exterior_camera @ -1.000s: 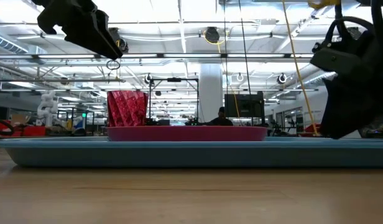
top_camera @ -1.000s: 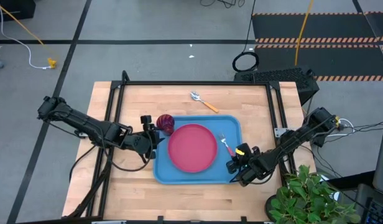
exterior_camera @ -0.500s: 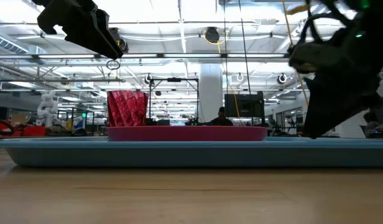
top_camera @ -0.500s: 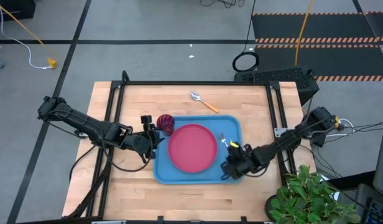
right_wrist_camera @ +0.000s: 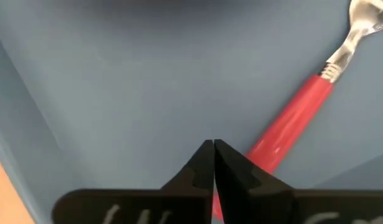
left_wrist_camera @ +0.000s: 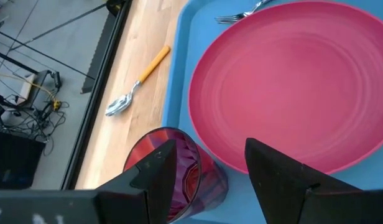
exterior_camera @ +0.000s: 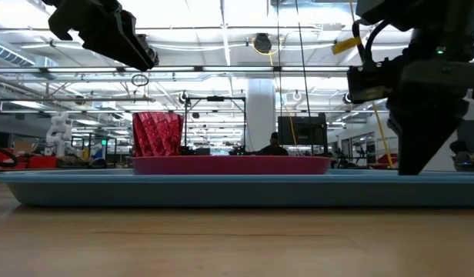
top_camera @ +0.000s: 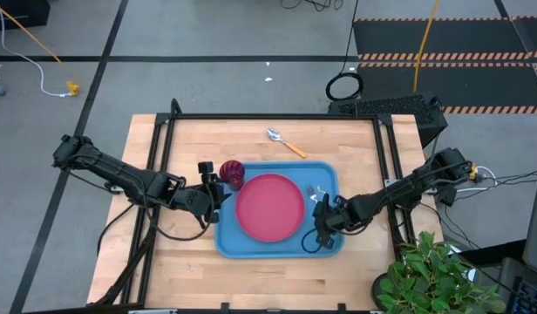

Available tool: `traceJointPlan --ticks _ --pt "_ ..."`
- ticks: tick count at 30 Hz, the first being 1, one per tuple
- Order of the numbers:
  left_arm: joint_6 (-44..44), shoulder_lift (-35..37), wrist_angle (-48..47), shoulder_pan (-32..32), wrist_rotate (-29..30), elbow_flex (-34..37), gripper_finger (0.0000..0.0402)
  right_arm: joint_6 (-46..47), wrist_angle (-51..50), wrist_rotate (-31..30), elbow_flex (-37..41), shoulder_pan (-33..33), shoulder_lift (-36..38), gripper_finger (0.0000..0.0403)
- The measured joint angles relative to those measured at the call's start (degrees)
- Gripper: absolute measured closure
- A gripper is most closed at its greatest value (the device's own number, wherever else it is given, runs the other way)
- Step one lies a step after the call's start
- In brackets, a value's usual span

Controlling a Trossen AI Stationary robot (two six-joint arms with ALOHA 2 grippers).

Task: Pick and place plate/cup/fork/spoon on tray
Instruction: Put the pink fork on the blue tray to the right of the pink plate

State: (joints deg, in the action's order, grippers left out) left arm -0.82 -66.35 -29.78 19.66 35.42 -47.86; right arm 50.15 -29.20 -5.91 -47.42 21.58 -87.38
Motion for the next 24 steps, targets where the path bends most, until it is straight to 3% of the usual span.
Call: traceJointPlan --ticks 12,24 --pt "-5.52 0.0 0.57 0.02 0.0 0.0 0.0208 -5.37 -6.11 -2.86 0.74 -1.9 2.63 0.0402" --pt "-7.9 0.0 0.48 1.09 0.0 0.0 0.0208 0.34 7.82 -3.29 6.1 -2.9 2.78 0.0403"
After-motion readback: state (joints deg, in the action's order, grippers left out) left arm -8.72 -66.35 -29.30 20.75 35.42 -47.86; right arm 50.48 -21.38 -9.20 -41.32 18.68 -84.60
